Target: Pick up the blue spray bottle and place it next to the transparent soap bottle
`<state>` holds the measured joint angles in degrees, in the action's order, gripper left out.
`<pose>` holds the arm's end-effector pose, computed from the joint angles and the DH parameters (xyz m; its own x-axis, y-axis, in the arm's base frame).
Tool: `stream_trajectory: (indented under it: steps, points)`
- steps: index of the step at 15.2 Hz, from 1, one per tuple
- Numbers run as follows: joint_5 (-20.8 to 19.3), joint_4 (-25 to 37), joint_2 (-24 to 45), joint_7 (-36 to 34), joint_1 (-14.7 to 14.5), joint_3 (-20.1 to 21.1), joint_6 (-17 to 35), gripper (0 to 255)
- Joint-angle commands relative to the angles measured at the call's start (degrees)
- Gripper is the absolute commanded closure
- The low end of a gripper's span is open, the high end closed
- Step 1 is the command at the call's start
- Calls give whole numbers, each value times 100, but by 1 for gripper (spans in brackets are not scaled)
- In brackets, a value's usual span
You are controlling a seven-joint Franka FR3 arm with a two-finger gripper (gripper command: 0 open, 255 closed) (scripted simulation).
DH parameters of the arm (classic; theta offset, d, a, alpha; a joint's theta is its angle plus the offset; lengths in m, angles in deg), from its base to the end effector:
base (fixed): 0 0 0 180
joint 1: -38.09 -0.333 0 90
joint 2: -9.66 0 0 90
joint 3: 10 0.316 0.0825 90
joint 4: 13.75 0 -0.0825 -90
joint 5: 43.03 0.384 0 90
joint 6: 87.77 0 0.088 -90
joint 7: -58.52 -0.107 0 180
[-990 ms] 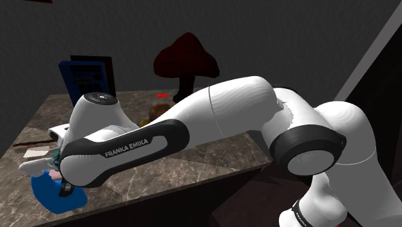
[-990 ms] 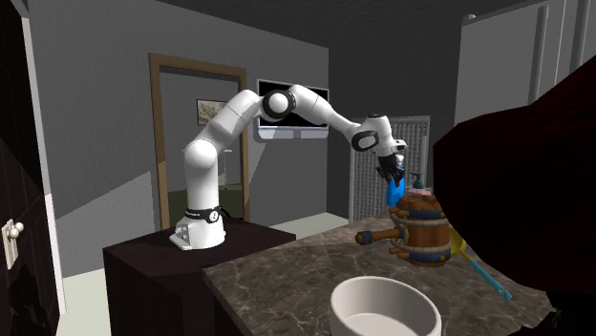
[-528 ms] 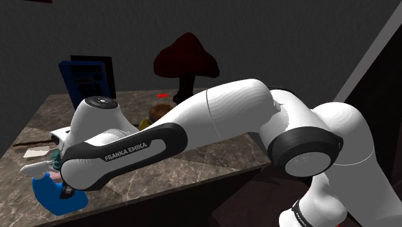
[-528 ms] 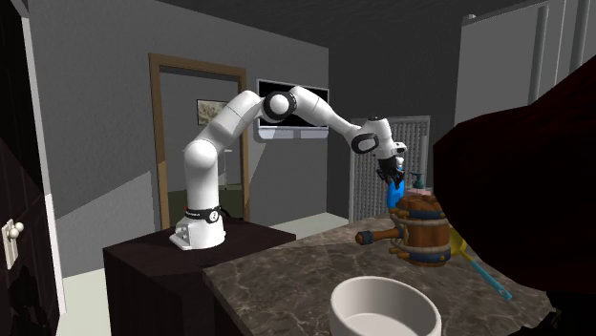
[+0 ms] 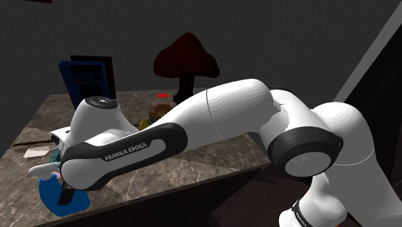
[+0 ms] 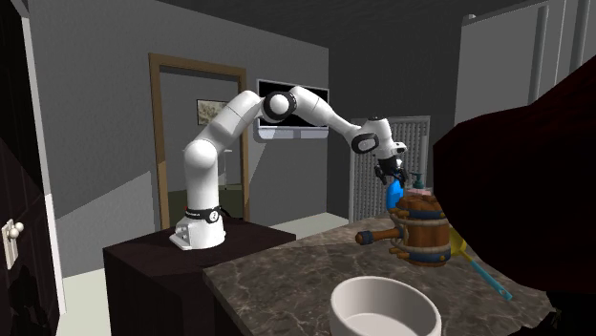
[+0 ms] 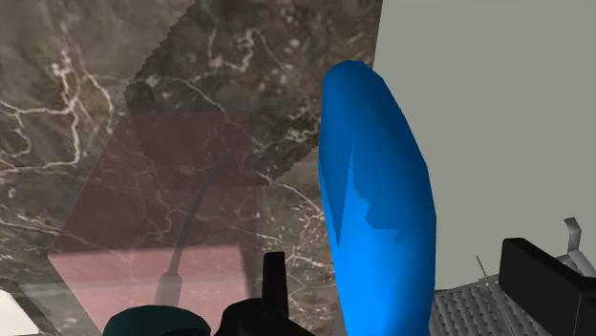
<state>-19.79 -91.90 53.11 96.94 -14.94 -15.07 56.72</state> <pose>0.5054 0.5807 0.3115 0.2721 0.8501 0.4508 0.9524 -0.3050 0.0002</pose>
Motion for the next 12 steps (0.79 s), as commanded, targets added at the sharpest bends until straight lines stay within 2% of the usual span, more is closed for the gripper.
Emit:
stream_trajectory:
  steps: [1,4,12]
  points:
    - [-6,-164,-199,10,1,-17,-40,0]
    - [-39,-563,-729,22,1,-73,-182,0]
    - [-39,-562,-728,22,1,-73,-182,0]
